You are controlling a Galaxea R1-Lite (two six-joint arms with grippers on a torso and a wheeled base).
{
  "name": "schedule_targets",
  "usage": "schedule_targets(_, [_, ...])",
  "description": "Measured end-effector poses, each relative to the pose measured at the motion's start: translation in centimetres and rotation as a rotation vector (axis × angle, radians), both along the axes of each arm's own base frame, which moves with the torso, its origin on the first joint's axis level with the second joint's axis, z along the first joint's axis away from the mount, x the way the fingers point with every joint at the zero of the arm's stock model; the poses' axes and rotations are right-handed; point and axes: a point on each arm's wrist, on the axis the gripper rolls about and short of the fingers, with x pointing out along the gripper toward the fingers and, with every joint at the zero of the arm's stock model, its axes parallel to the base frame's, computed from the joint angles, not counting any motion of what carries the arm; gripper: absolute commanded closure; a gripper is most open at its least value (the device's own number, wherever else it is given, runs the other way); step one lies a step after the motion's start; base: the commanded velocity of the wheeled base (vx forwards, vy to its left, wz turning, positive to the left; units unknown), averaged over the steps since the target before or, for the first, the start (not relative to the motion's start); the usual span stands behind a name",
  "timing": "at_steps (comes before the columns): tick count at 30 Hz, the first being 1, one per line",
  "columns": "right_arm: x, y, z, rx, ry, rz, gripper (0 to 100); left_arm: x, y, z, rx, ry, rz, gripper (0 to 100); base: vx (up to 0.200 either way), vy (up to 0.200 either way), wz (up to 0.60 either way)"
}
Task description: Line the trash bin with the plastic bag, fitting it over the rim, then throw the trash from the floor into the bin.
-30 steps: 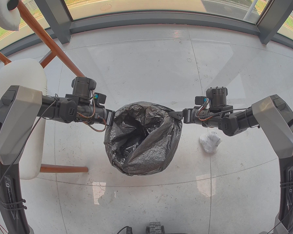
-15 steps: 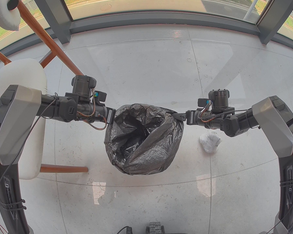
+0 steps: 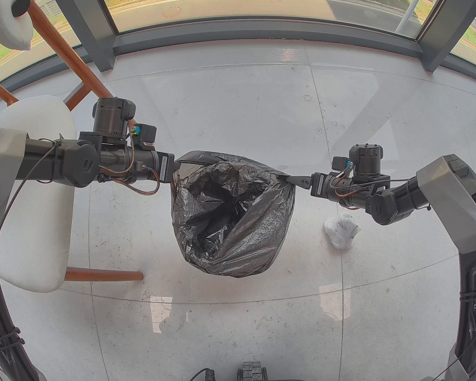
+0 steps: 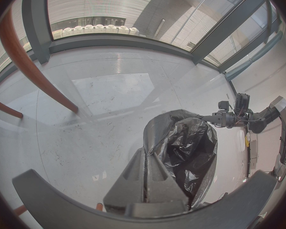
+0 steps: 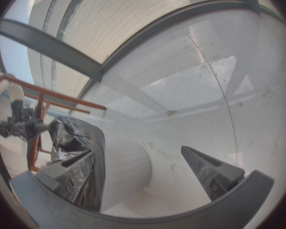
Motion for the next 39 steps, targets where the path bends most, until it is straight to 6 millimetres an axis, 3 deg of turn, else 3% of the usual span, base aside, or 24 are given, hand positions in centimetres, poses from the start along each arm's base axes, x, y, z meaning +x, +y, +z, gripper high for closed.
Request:
schedule_targets(7, [-1.8, 1.2, 0.1, 0.138, -0.021, -0.006, 0, -0.6, 0.1, -0.6, -0.026, -0.005, 0.018, 100, 0.000, 0.000, 0.00])
schedule_targets(8, [-2.2, 1.4, -0.1, 0.141, -0.015, -0.001, 0, -0.6, 0.1, -0.9, -0.027, -0.003, 0.020, 0, 0.000, 0.000, 0.00])
schedule_targets(16, [-3.7, 1.7, 0.2, 0.150, -0.004, 0.009, 0, -0.2, 0.2, -1.8, -0.019, -0.016, 0.051, 0, 0.000, 0.000, 0.00])
schedule_targets(24, [-5.5, -0.2, 2.2, 0.157, -0.026, -0.014, 0, 0.8, 0.4, -2.2, -0.026, -0.077, 0.092, 0, 0.000, 0.000, 0.00])
schedule_targets(27, [-6.4, -1.9, 2.5, 0.143, -0.014, -0.048, 0, 0.8, 0.5, -2.1, -0.028, -0.082, 0.093, 0, 0.000, 0.000, 0.00])
schedule_targets(32, [-7.3, -7.0, 2.7, 0.072, -0.034, -0.143, 0, -0.3, 0.0, 0.1, -0.048, -0.145, 0.076, 0, 0.000, 0.000, 0.00])
schedule_targets(36, [-8.3, -11.2, 1.9, -0.079, -0.074, -0.186, 0, -2.0, -1.1, 2.5, -0.077, -0.223, 0.039, 0, 0.000, 0.000, 0.00])
schedule_targets(39, [-9.3, -13.1, 0.6, -0.193, -0.086, -0.153, 0, -3.8, -2.0, 3.9, -0.100, -0.253, 0.006, 0, 0.000, 0.000, 0.00])
